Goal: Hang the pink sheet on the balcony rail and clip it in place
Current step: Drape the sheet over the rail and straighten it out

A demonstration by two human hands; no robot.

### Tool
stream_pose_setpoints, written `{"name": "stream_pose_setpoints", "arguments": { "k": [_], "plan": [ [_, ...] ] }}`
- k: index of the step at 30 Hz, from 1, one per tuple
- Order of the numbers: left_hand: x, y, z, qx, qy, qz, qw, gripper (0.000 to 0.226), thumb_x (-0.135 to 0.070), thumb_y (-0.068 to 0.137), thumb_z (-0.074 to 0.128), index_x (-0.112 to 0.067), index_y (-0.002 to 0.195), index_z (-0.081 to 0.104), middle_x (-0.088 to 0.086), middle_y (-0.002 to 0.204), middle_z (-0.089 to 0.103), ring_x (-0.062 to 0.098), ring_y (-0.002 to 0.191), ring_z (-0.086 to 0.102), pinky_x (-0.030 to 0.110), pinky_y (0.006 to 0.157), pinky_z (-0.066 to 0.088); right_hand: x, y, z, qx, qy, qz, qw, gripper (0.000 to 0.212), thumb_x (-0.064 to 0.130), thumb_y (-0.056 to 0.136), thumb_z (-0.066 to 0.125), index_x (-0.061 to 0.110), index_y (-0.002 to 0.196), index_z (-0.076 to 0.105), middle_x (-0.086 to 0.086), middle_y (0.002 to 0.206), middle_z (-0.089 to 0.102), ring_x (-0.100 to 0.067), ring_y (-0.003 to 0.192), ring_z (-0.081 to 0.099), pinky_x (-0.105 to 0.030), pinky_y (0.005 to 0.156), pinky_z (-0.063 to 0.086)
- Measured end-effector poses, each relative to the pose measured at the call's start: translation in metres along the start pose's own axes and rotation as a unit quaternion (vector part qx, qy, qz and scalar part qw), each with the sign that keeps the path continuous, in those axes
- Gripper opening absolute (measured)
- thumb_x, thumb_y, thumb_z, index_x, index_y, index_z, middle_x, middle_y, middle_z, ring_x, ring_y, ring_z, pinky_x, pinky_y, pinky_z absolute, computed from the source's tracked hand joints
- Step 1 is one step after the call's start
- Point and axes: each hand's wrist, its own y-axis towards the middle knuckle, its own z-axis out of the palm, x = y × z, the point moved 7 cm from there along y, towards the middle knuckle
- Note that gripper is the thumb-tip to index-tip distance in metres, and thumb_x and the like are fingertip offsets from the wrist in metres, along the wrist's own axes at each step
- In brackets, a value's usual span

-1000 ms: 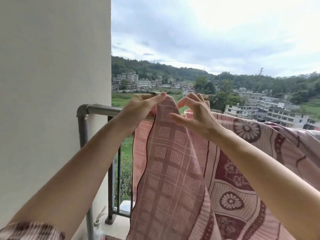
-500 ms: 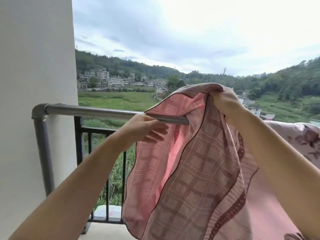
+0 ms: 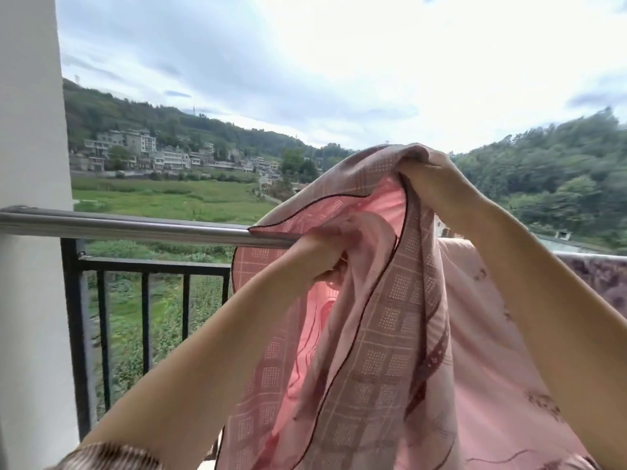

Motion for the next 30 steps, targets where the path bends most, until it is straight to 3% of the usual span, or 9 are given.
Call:
{"name": "stream_pose_setpoints", "arguments": {
  "k": [2,5,8,12,18,20,24,27,30],
  "plan": [
    [-0.016,0.008,-0.004,-0.017,-0.005,0.018,1.0,0.019,-0.021,0.094,0.056,-0.014,0.078,0.062,0.002,0.053,0.045,0.011,0.039,0.037,0.021,0.04,0.027,0.0,-0.009,0.003,0.126,-0.017,0.007,0.992,0.023,0.01,0.082,0.067,0.022,0.102,0.07,-0.002,0.098,0.073,-0.018,0.092,0.068,-0.029,0.086,0.052],
    [-0.041,0.021,-0.007,-0.025,-0.038,0.0,0.999,0.027,-0.024,0.091,0.052,-0.014,0.066,0.054,0.005,0.058,0.044,0.016,0.047,0.037,0.025,0.052,0.027,-0.019,-0.025,0.009,0.222,-0.172,0.041,0.959,0.026,0.03,0.077,0.078,0.038,0.098,0.066,0.019,0.094,0.07,0.0,0.093,0.064,-0.013,0.078,0.049],
    [-0.077,0.03,-0.002,-0.042,-0.008,0.016,0.999,0.011,-0.021,0.092,0.053,-0.01,0.091,0.054,0.013,0.087,0.048,0.021,0.07,0.045,0.033,0.069,0.041,-0.048,-0.023,0.01,0.099,-0.263,0.088,0.956,0.043,0.068,0.061,0.071,0.039,0.093,0.066,0.015,0.088,0.066,-0.009,0.086,0.062,-0.024,0.072,0.052],
    [-0.093,0.048,0.006,-0.01,0.069,0.023,0.997,0.032,-0.039,0.079,0.065,-0.009,0.091,0.065,0.01,0.087,0.061,0.023,0.076,0.058,0.037,0.071,0.05,-0.055,-0.01,0.004,-0.034,-0.28,0.07,0.957,0.018,0.027,0.079,0.06,0.011,0.071,0.061,-0.005,0.067,0.058,-0.023,0.063,0.053,-0.026,0.049,0.041],
    [-0.099,0.06,0.0,0.112,0.198,0.061,0.972,0.033,-0.033,0.087,0.064,-0.017,0.115,0.065,0.0,0.113,0.067,0.021,0.095,0.061,0.037,0.085,0.052,-0.104,0.004,-0.049,-0.092,0.081,0.221,0.968,0.033,0.0,0.083,0.047,0.011,0.054,0.059,-0.002,0.047,0.054,-0.014,0.041,0.052,-0.018,0.041,0.04],
    [-0.09,0.066,0.003,0.112,0.273,0.066,0.953,0.036,-0.028,0.088,0.064,-0.019,0.123,0.061,0.004,0.112,0.066,0.021,0.09,0.064,0.039,0.084,0.056,-0.117,0.002,-0.051,-0.063,0.187,0.238,0.951,0.024,0.008,0.089,0.049,0.009,0.07,0.064,-0.004,0.056,0.065,-0.015,0.05,0.062,-0.022,0.05,0.053],
    [-0.05,0.076,0.049,0.177,0.483,0.03,0.857,0.066,-0.043,0.085,0.065,-0.021,0.142,0.039,0.005,0.124,0.058,0.026,0.109,0.059,0.039,0.096,0.05,-0.132,0.002,-0.048,-0.043,0.308,0.249,0.917,0.031,0.015,0.098,0.041,0.008,0.079,0.066,-0.008,0.073,0.07,-0.02,0.064,0.067,-0.024,0.058,0.057],
    [-0.047,0.089,0.08,0.157,0.599,0.081,0.781,0.062,-0.05,0.087,0.058,-0.012,0.135,0.05,0.008,0.121,0.058,0.027,0.105,0.058,0.031,0.092,0.046,-0.137,0.004,-0.053,-0.039,0.316,0.238,0.918,0.028,0.008,0.093,0.04,0.007,0.075,0.062,-0.012,0.07,0.062,-0.024,0.066,0.06,-0.024,0.06,0.051],
    [-0.052,0.112,0.084,0.166,0.499,0.041,0.85,0.04,-0.044,0.085,0.065,-0.006,0.098,0.064,0.004,0.08,0.062,0.018,0.065,0.061,0.031,0.067,0.056,-0.138,0.005,-0.076,-0.064,0.294,0.221,0.928,0.036,0.007,0.088,0.048,0.008,0.057,0.066,-0.009,0.057,0.061,-0.019,0.052,0.059,-0.018,0.053,0.048]
  ]
}}
